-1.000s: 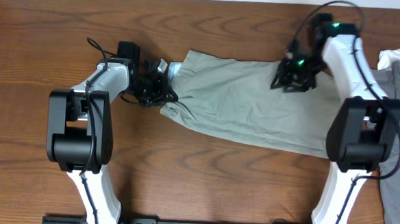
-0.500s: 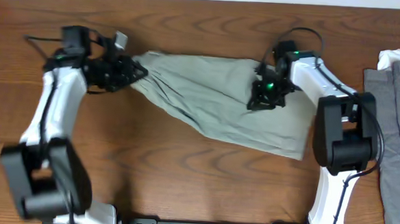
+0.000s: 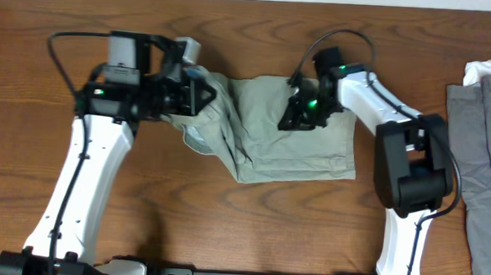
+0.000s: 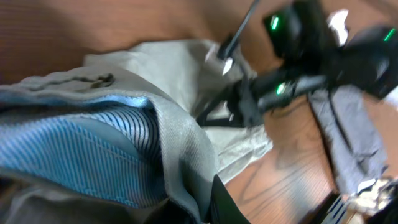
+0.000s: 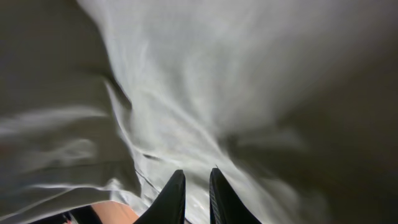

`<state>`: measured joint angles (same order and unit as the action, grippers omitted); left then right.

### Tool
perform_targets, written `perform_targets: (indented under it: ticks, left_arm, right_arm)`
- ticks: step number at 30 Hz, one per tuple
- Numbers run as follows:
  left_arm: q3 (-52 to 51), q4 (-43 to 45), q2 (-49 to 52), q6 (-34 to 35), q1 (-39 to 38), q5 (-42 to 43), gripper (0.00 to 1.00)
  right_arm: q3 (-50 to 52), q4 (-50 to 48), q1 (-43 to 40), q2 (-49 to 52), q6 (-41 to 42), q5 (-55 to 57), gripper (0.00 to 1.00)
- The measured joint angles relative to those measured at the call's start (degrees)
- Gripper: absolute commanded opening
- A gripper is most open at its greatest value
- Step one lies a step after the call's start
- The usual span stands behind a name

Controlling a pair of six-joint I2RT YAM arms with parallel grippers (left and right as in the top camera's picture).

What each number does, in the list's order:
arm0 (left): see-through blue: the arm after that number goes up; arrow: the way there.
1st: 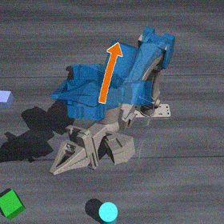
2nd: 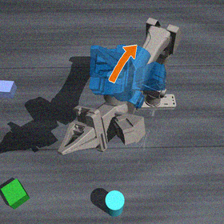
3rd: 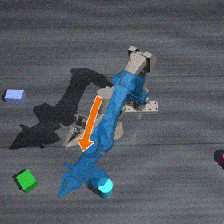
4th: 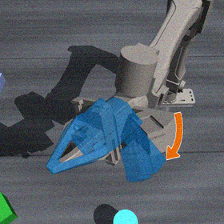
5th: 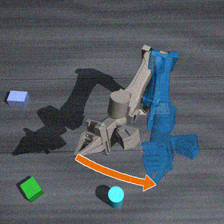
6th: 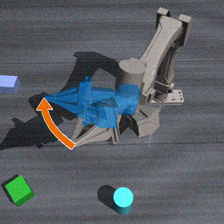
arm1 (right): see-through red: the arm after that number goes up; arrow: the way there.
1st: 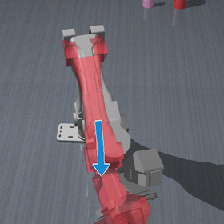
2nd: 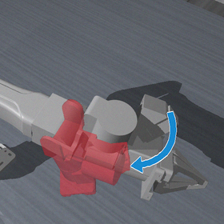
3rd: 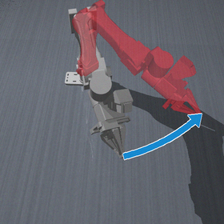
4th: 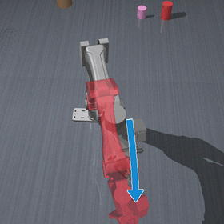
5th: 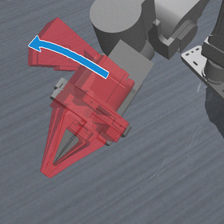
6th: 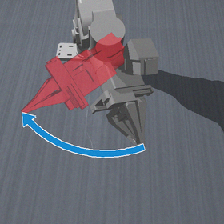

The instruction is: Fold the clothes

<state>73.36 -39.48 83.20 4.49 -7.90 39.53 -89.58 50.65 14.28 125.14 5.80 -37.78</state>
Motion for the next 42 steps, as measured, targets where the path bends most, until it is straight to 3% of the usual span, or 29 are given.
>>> perform_targets:
  ticks: [6,13,24,32,42]
  left_arm:
    - [0.0,0.8,1.0,0.0,-7.2,-6.7,0.06]
    - [0.0,1.1,1.0,0.1,-7.6,-9.4,0.06]
    - [8.1,-8.5,1.0,-2.0,-7.8,-11.9,0.06]
    - [13.1,-7.9,1.6,-3.3,-12.7,-12.9,0.06]
    - [13.2,-4.9,16.8,-4.1,-23.9,-12.0,0.06]
  right_arm:
    - [-6.2,6.2,-9.2,-1.0,0.1,2.8,0.11]
    - [-6.3,7.7,-15.7,-2.3,2.8,12.9,0.10]
    - [7.3,-1.4,-13.7,-4.0,8.8,15.9,0.06]
    - [10.5,-1.0,-6.5,-5.3,10.6,13.7,0.04]
    - [10.6,-0.1,-5.1,-5.3,11.0,13.6,0.04]
